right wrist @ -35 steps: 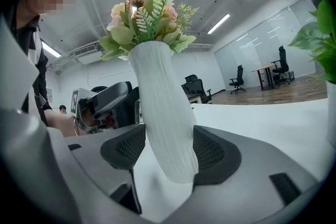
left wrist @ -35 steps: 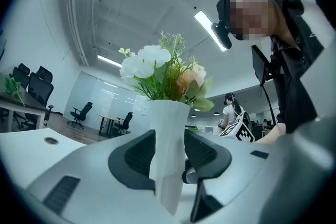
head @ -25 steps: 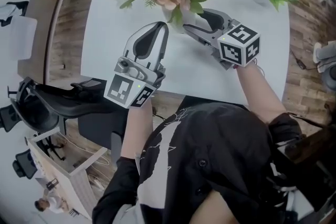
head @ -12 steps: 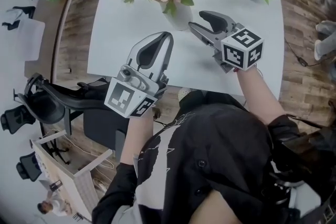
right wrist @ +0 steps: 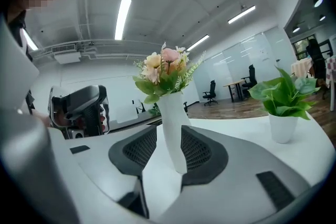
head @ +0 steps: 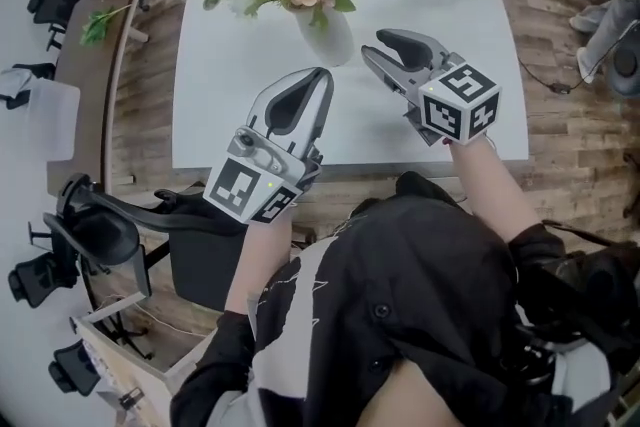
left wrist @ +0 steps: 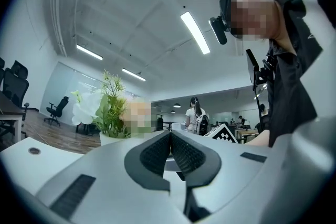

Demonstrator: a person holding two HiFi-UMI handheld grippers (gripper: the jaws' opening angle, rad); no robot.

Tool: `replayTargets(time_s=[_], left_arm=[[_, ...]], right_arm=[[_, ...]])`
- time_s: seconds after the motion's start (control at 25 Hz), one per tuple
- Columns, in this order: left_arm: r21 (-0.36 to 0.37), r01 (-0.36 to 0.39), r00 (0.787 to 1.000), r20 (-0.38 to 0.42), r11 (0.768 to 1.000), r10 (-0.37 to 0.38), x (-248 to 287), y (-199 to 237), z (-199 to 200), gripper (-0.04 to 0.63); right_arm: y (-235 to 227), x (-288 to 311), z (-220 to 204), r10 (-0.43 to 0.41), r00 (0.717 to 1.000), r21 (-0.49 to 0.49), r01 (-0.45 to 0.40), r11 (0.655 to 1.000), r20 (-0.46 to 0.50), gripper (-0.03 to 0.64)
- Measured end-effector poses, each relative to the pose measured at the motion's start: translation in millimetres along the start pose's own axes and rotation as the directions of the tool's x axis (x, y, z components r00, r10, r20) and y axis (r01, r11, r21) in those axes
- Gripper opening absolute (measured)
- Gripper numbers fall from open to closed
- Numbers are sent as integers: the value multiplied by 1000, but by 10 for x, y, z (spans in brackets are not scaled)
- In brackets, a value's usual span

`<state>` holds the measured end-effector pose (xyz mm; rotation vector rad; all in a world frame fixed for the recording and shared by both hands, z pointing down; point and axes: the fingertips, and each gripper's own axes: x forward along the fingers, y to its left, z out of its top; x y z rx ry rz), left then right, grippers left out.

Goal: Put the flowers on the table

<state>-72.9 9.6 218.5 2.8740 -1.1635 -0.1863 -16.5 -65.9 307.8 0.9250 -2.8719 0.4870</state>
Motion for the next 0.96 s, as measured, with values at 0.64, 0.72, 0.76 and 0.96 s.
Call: replayTargets(time_s=[0.64,0.72,0.76,0.96], left_arm=[[-14,145,989,23,989,-144,-497,-203,132,14],[-14,151,988,25,988,-151,-531,-226,146,14],[-13,155,988,27,988,-154,-548,-237,152,14],[-8,164,986,28,987,-163,-627,-271,157,14]], right_arm=[[538,-315,-69,-154,987,7,154,988,38,17],[593,-341,-64,-157,987,0,157,988,41,17],[616,-352,-60,-158,986,-2,159,987,43,17],[709,-381,-63,-168,985,-10,169,986,50,17]])
